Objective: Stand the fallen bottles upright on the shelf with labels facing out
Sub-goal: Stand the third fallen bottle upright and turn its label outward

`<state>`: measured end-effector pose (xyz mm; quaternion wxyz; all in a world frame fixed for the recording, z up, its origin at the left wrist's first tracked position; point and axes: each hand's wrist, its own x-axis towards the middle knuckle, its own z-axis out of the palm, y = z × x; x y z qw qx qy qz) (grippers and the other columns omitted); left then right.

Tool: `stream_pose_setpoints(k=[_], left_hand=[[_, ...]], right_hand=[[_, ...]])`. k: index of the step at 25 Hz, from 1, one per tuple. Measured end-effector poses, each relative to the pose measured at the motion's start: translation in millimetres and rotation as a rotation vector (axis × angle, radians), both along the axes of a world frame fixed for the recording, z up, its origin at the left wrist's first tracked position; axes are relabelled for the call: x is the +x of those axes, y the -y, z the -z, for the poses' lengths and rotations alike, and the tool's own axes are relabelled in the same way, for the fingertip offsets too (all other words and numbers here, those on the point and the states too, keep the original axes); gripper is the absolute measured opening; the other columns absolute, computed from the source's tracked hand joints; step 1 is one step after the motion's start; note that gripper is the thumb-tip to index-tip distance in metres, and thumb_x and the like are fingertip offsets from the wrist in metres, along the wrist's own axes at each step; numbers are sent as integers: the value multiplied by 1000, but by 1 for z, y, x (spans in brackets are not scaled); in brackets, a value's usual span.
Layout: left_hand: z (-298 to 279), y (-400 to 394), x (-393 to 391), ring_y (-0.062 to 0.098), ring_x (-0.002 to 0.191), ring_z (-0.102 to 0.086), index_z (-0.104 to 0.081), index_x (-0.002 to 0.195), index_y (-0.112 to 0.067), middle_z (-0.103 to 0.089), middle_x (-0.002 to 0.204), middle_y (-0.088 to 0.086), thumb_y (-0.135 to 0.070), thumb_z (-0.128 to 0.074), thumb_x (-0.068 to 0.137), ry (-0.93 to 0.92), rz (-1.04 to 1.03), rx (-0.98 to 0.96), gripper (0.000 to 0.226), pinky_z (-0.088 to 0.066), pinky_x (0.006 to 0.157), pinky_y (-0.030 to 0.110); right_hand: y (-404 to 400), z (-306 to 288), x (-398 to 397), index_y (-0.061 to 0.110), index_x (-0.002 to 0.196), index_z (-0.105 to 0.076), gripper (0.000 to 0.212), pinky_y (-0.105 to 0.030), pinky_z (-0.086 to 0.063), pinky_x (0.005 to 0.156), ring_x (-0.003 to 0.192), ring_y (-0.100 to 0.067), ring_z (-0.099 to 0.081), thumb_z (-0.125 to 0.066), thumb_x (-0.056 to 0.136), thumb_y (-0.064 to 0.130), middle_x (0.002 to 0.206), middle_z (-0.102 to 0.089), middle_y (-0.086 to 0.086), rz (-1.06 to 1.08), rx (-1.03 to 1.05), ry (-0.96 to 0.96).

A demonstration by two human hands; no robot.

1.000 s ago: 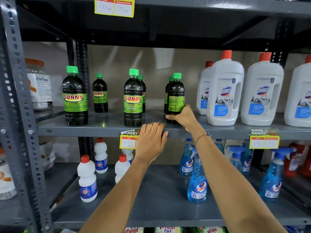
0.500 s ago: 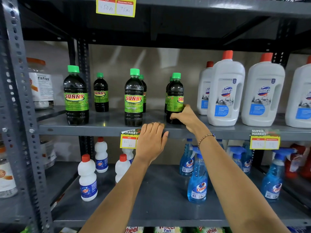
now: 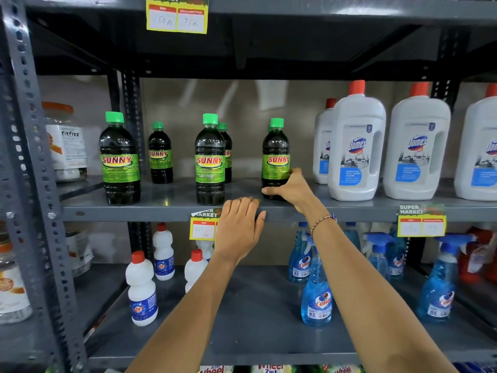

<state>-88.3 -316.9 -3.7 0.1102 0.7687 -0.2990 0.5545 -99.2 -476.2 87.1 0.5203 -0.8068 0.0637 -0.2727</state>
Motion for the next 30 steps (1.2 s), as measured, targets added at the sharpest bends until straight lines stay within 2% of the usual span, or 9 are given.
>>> stream_pose_setpoints(k=[4, 6, 8, 10, 13, 15, 20, 26, 30], left_hand=[[-2, -1, -3, 24, 89, -58, -61, 104, -11, -65, 97, 4, -36, -39, 97, -18, -12, 5, 34, -39, 84, 35], [-9, 2, -10, 24, 80, -57, -61, 94, -11, -63, 87, 4, -37, -39, 96, -54, -29, -3, 34, -40, 77, 35], [-28, 7, -17, 26, 74, -58, -60, 84, -12, -62, 78, 5, -40, -38, 97, -142, -82, -23, 38, -39, 67, 36], [-51, 14, -16, 29, 81, -63, -61, 90, -11, -67, 83, 7, -44, -39, 97, -343, -79, -115, 40, -40, 64, 35], [-83, 28, -9, 31, 116, -56, -46, 129, -6, -61, 125, 13, -39, -51, 95, -898, 226, -298, 47, -45, 86, 34], [-91, 38, -5, 31, 118, -52, -45, 127, -3, -56, 130, 15, -30, -55, 94, -1071, 320, -329, 44, -42, 88, 32], [-90, 40, 0, 26, 115, -57, -57, 125, -5, -62, 124, 15, -12, -59, 91, -1007, 373, -424, 34, -45, 97, 34], [-89, 31, -10, 23, 118, -57, -56, 127, -6, -62, 126, 13, -10, -67, 86, -1005, 443, -456, 44, -45, 100, 33], [-89, 23, -17, 20, 117, -58, -57, 128, -5, -63, 126, 12, -10, -72, 82, -1013, 500, -479, 49, -46, 100, 32]], right_hand=[[-2, -1, -3, 4, 131, -29, 99, -44, -41, 107, 126, -26, -46, -91, 56, 22, 135, -45, -13, 0, -40, -50], [3, -3, -10, 4, 138, -22, 106, -44, -38, 110, 130, -27, -42, -90, 59, 25, 140, -40, -13, -70, -43, -118], [12, -4, -17, 5, 145, -11, 109, -43, -36, 111, 132, -26, -41, -85, 67, 19, 145, -38, -14, -164, 15, -156], [19, -5, -23, 4, 149, -7, 99, -43, -35, 112, 133, -27, -42, -76, 77, 7, 146, -40, -18, -215, 120, -148], [20, -4, -25, -3, 138, -37, 58, -36, -42, 103, 120, -27, -54, -62, 85, -5, 136, -53, -23, -215, 125, -70], [17, -2, -23, -3, 127, -51, 43, -34, -48, 95, 107, -25, -60, -60, 86, -6, 125, -62, -23, -185, 84, -33], [18, 0, -25, -1, 126, -53, 47, -38, -48, 100, 108, -23, -60, -67, 82, -2, 121, -64, -18, -133, 108, 6], [19, 0, -35, 2, 126, -52, 50, -43, -48, 101, 113, -27, -60, -72, 80, 4, 123, -64, -15, -121, 45, -4], [18, -1, -48, 2, 126, -51, 52, -38, -50, 98, 108, -23, -61, -73, 79, 4, 122, -64, -15, -136, 59, -5]])
